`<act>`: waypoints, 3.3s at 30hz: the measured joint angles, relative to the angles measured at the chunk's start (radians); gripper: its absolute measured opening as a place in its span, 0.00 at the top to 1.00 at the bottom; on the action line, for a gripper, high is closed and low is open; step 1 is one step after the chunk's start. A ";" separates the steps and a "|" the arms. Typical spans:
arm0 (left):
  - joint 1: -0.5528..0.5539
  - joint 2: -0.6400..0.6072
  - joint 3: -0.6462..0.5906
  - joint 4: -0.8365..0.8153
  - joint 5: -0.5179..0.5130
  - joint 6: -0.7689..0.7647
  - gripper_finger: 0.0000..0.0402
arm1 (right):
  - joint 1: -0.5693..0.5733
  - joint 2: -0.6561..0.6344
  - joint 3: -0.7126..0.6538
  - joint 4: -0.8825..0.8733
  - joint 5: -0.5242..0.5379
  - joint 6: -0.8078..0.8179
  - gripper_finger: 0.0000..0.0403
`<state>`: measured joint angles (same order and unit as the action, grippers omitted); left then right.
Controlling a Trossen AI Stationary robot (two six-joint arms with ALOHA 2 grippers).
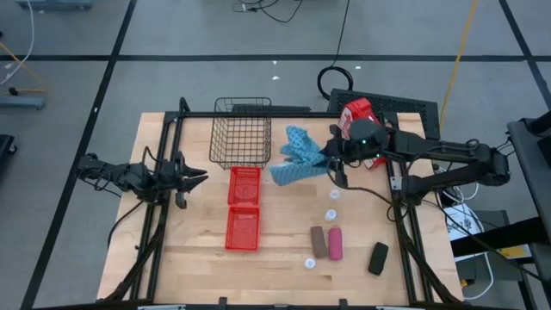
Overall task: Pick & place medical supplies in basket/bin
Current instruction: Put the blue patient gown into the black wire basket
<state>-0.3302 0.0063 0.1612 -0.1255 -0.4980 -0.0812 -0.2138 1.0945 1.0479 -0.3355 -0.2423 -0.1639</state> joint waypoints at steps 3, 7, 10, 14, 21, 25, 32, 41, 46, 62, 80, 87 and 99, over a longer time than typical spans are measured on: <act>0.000 0.000 0.000 0.052 0.000 -0.065 0.82 | 0.000 -0.010 0.000 0.001 -0.079 -0.004 0.82; 0.001 0.000 0.000 0.088 -0.043 -0.085 0.82 | 0.000 -0.011 0.000 -0.003 -0.156 0.001 0.82; 0.001 0.000 0.000 0.099 -0.116 -0.036 0.82 | 0.000 -0.011 0.000 0.001 -0.155 0.002 0.82; 0.001 0.002 0.000 0.115 -0.135 -0.097 0.82 | 0.000 -0.011 -0.016 0.024 -0.151 -0.003 0.82; 0.049 0.187 0.013 0.310 -0.112 -0.067 0.76 | 0.000 -0.001 -0.038 0.023 -0.152 -0.002 0.82; 0.098 0.395 0.079 0.450 -0.062 -0.028 0.60 | 0.000 0.013 -0.046 0.036 -0.154 0.002 0.82; 0.204 0.811 0.394 0.383 0.034 -0.005 0.27 | 0.015 0.044 -0.049 0.024 -0.155 0.000 0.82; 0.310 1.304 0.837 0.146 0.347 0.281 0.06 | 0.061 0.066 -0.049 0.026 -0.156 -0.008 0.82; 0.338 1.490 1.025 0.013 0.469 0.372 0.04 | 0.088 0.066 -0.049 0.029 -0.156 -0.008 0.82; 0.430 1.733 1.271 -0.212 0.826 0.413 0.05 | 0.105 0.066 -0.049 0.015 -0.175 -0.013 0.82; 0.431 1.767 1.271 -0.163 0.902 0.360 0.06 | 0.111 0.132 -0.049 0.144 0.025 -0.072 0.82; 0.433 1.751 1.271 -0.180 0.844 0.333 0.06 | 0.111 0.121 -0.049 0.153 0.108 -0.082 0.82; 0.455 1.699 1.270 -0.167 1.022 0.232 0.06 | 0.111 0.120 -0.046 0.194 0.079 -0.098 0.82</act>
<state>0.1253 1.7054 1.4311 -0.2926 0.5241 0.1508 -0.1028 1.2144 1.0016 -0.1415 -0.1631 -0.2618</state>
